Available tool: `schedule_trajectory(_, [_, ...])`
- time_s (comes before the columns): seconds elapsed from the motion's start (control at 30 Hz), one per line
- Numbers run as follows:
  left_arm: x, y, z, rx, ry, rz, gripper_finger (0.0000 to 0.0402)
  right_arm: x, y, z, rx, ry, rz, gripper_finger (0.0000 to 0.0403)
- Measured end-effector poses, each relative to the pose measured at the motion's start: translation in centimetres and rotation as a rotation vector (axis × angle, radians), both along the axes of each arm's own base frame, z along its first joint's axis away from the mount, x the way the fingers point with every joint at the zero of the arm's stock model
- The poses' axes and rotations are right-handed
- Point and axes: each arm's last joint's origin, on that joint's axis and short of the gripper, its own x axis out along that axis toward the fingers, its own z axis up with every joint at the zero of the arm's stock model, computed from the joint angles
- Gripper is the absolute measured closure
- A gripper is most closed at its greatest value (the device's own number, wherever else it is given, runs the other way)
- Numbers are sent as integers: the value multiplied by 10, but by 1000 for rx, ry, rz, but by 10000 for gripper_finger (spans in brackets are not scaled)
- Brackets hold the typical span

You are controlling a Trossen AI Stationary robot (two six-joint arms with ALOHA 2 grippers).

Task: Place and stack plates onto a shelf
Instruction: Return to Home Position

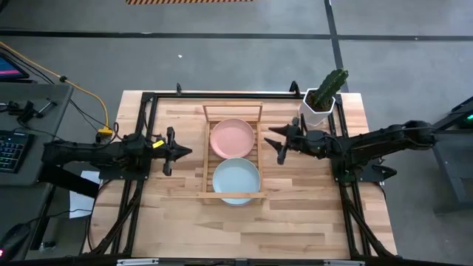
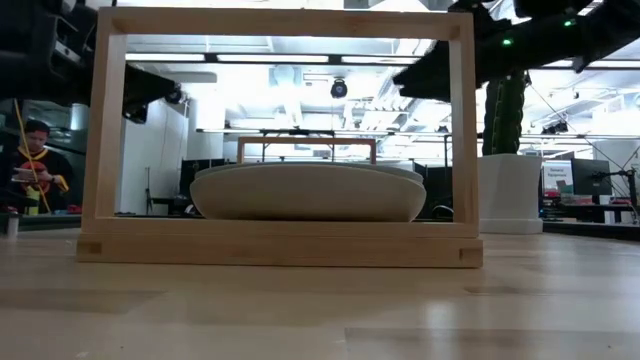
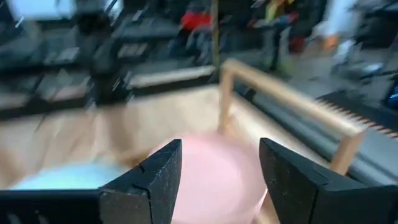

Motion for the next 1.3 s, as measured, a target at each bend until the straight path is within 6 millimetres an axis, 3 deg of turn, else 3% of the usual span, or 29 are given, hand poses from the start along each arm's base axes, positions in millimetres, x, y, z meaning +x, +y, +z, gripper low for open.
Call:
schedule_trajectory(0.13, [0,0,1,21,-6,-1,398,-15,9,-3,32,133,107,251])
schedule_trajectory(0.27, [0,0,0,31,0,-1,400,-30,18,-10,54,189,148,359])
schedule_trajectory(0.33, [0,0,0,31,1,-1,401,-39,21,-19,67,170,166,390])
schedule_trajectory(0.5, [0,0,0,27,0,-1,399,-64,19,-42,99,34,179,386])
schedule_trajectory(0.63, [0,0,0,-27,-2,0,399,-77,13,-42,114,-58,232,398])
schedule_trajectory(0.93, [0,0,0,-76,-3,0,398,-96,1,-52,94,-90,277,402])
schedule_trajectory(1.3, [0,0,0,-75,-3,0,398,-102,13,-58,5,-66,310,403])
